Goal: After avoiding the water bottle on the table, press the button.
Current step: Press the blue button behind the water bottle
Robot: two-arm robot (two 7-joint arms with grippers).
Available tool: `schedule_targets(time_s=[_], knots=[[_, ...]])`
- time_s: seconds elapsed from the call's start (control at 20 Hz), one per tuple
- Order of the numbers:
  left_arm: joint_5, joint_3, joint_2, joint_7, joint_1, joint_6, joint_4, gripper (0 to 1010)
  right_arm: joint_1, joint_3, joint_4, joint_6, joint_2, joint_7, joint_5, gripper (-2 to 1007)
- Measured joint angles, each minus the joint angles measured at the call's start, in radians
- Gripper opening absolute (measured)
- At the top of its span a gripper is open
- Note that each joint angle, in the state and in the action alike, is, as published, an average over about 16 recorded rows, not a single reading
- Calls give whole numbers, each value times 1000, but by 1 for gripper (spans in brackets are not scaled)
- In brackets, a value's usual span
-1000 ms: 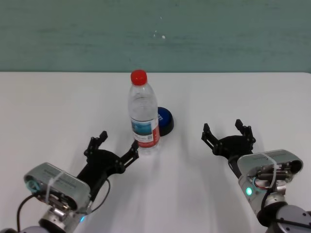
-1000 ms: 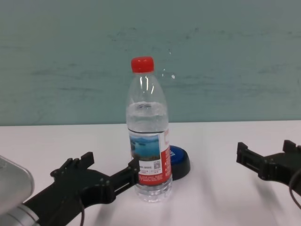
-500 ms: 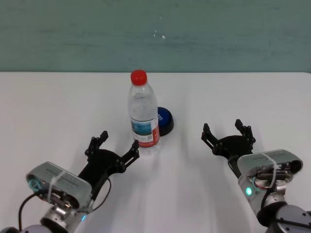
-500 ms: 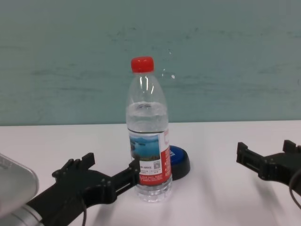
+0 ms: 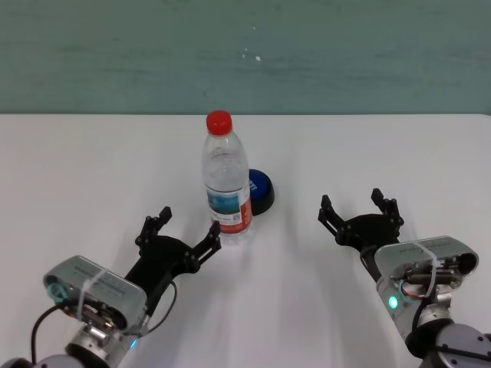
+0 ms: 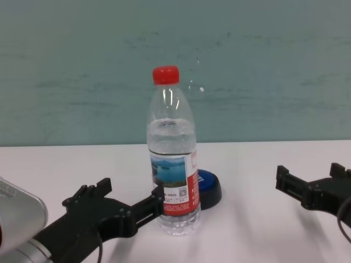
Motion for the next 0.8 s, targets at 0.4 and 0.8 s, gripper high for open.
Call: schedule_targets(time_s=[0.4,0.8], knots=[[1,-2,0,0,-1,-1,2,1010,0,0,0,0,0,0,0,1004],[3,-3,-1,1,-4,-1,4,1010,0,0,0,0,0,0,0,1004]])
